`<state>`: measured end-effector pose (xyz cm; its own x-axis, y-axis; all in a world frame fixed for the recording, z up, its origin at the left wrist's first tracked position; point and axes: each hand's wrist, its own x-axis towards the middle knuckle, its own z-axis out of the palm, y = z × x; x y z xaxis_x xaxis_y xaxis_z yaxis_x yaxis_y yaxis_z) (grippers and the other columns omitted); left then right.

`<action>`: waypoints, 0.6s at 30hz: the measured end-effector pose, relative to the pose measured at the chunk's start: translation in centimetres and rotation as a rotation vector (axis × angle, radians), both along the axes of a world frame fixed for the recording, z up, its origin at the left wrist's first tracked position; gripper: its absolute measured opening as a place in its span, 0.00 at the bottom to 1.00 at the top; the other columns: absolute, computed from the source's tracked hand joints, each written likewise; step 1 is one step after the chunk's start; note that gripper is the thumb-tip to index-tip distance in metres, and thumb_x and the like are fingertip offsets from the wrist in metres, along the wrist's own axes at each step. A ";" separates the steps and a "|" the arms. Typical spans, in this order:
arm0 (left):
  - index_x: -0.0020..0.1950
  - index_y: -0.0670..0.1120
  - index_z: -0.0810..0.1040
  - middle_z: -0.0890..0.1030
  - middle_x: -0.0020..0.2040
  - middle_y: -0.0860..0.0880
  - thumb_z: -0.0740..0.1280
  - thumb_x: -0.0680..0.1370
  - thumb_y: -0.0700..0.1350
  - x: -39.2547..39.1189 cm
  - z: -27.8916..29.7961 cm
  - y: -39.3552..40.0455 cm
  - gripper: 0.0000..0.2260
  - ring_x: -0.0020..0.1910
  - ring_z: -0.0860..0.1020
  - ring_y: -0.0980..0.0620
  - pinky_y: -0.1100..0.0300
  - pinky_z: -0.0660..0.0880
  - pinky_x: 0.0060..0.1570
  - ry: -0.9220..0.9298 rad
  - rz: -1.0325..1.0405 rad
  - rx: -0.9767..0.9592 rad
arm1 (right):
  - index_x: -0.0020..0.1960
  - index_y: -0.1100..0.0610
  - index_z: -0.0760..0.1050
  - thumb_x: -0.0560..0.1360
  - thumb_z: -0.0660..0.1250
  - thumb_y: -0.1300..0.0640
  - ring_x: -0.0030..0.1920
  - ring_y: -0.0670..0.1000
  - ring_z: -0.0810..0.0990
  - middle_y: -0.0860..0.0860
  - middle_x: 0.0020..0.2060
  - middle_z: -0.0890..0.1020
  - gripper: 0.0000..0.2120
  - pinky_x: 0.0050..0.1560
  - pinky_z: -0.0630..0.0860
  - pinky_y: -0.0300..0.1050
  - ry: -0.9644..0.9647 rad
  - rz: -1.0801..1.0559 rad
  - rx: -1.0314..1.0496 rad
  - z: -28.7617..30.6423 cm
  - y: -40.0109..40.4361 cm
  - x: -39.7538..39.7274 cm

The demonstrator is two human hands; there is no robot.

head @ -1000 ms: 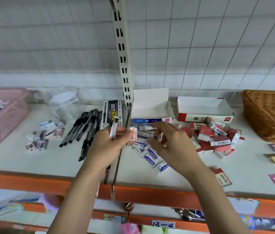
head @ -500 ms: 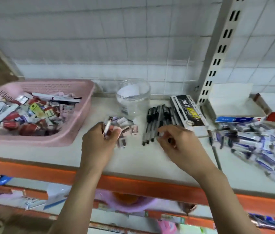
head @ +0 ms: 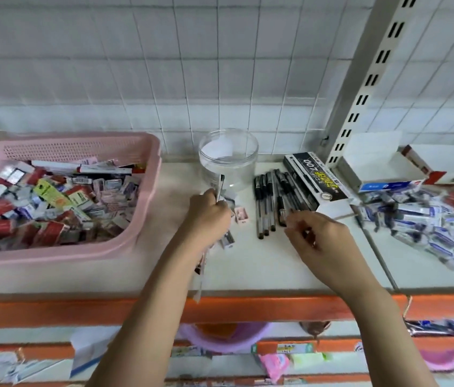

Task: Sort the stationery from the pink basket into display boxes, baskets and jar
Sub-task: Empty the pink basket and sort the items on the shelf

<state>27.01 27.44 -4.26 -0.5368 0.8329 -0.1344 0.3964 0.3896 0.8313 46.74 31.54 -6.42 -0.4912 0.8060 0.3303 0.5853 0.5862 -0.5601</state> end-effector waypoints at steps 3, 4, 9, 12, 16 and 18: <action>0.36 0.45 0.70 0.70 0.32 0.47 0.57 0.78 0.34 2.2 0.5 1.4 0.12 0.31 0.70 0.50 0.63 0.69 0.32 -0.186 0.027 0.111 | 0.48 0.55 0.78 0.74 0.68 0.60 0.31 0.45 0.73 0.48 0.36 0.78 0.04 0.35 0.68 0.41 0.022 -0.001 -0.023 0.1 0.2 1.4; 0.36 0.45 0.71 0.71 0.32 0.47 0.58 0.79 0.35 2.9 0.6 1.9 0.12 0.30 0.73 0.51 0.63 0.73 0.34 -0.248 0.026 0.149 | 0.49 0.55 0.78 0.74 0.68 0.60 0.31 0.45 0.74 0.48 0.37 0.79 0.05 0.36 0.69 0.41 0.022 -0.003 -0.033 0.2 0.3 2.0; 0.33 0.45 0.76 0.80 0.28 0.51 0.70 0.74 0.38 5.5 0.3 5.0 0.10 0.35 0.82 0.45 0.49 0.79 0.49 -0.286 0.107 0.219 | 0.54 0.56 0.78 0.75 0.67 0.58 0.29 0.45 0.74 0.46 0.38 0.77 0.08 0.36 0.66 0.32 -0.008 0.000 -0.058 0.4 2.4 5.5; 0.37 0.43 0.79 0.82 0.32 0.48 0.71 0.74 0.43 7.1 0.2 6.9 0.07 0.37 0.82 0.47 0.58 0.78 0.43 -0.074 0.137 0.143 | 0.55 0.56 0.78 0.75 0.67 0.57 0.29 0.43 0.73 0.46 0.38 0.77 0.09 0.35 0.64 0.35 -0.023 0.019 -0.057 0.6 3.8 8.0; 0.47 0.37 0.80 0.83 0.45 0.40 0.62 0.79 0.49 8.2 0.3 8.3 0.15 0.44 0.81 0.41 0.49 0.79 0.49 0.125 0.187 0.035 | 0.54 0.55 0.78 0.75 0.66 0.58 0.32 0.44 0.72 0.47 0.38 0.77 0.08 0.38 0.68 0.40 -0.042 0.077 -0.052 0.8 5.5 11.1; 0.51 0.39 0.78 0.82 0.46 0.40 0.57 0.81 0.52 9.3 0.9 7.8 0.18 0.45 0.81 0.40 0.47 0.78 0.49 0.183 0.199 0.018 | 0.54 0.55 0.78 0.76 0.66 0.58 0.32 0.45 0.72 0.47 0.38 0.77 0.08 0.39 0.70 0.42 -0.044 0.100 -0.060 0.8 6.2 12.4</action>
<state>36.32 35.25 -3.40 -0.7042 0.7100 -0.0062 0.4581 0.4610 0.7600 59.15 37.73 -5.59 -0.5832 0.7698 0.2594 0.5504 0.6094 -0.5707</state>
